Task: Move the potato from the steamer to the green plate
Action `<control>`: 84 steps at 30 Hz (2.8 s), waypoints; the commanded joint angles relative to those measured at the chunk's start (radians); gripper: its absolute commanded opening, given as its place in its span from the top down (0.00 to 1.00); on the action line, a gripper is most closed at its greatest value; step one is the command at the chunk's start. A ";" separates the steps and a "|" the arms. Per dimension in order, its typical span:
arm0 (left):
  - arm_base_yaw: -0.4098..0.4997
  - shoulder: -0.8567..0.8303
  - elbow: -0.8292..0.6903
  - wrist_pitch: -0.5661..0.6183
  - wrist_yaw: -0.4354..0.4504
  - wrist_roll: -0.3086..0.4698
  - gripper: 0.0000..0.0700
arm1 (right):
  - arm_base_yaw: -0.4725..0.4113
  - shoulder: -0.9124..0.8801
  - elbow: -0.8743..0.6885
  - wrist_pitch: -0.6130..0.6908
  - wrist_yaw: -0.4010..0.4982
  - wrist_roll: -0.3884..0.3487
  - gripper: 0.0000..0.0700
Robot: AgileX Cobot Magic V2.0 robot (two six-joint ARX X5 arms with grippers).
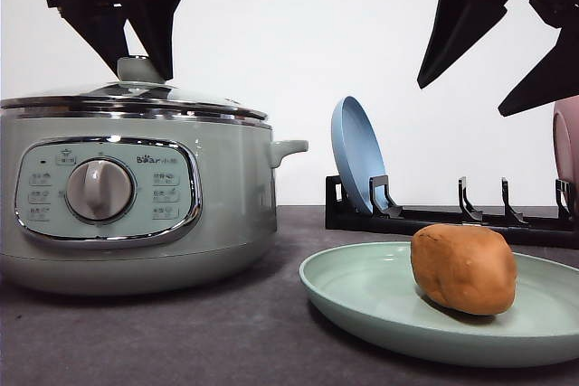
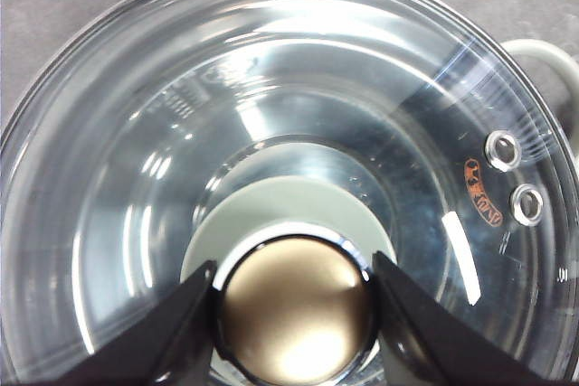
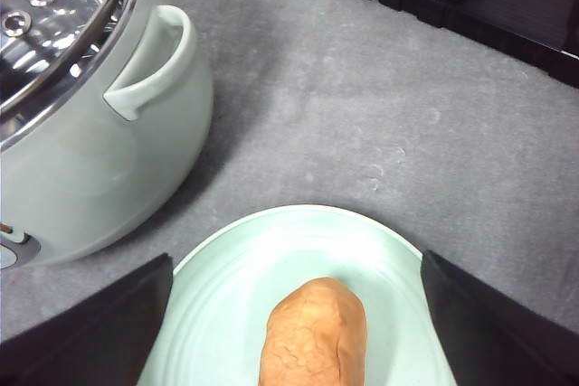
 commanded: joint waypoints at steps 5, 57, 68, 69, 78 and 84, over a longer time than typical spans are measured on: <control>-0.014 0.031 0.025 0.001 0.027 -0.002 1.00 | 0.008 0.007 0.018 -0.002 0.004 -0.013 0.21; -0.013 -0.026 0.037 -0.033 -0.022 0.013 1.00 | 0.008 0.007 0.018 -0.026 0.004 -0.016 0.21; -0.013 -0.028 0.037 -0.033 -0.022 0.013 1.00 | 0.008 0.007 0.018 -0.027 0.003 -0.016 0.21; -0.013 -0.028 0.037 -0.034 -0.022 0.013 1.00 | 0.008 0.007 0.018 -0.027 0.003 -0.016 0.21; -0.013 -0.018 0.037 -0.037 -0.022 0.013 1.00 | 0.009 0.007 0.018 -0.027 0.000 -0.016 0.21; -0.013 0.011 0.037 -0.049 -0.021 0.013 0.99 | 0.009 0.007 0.018 -0.027 0.000 -0.016 0.21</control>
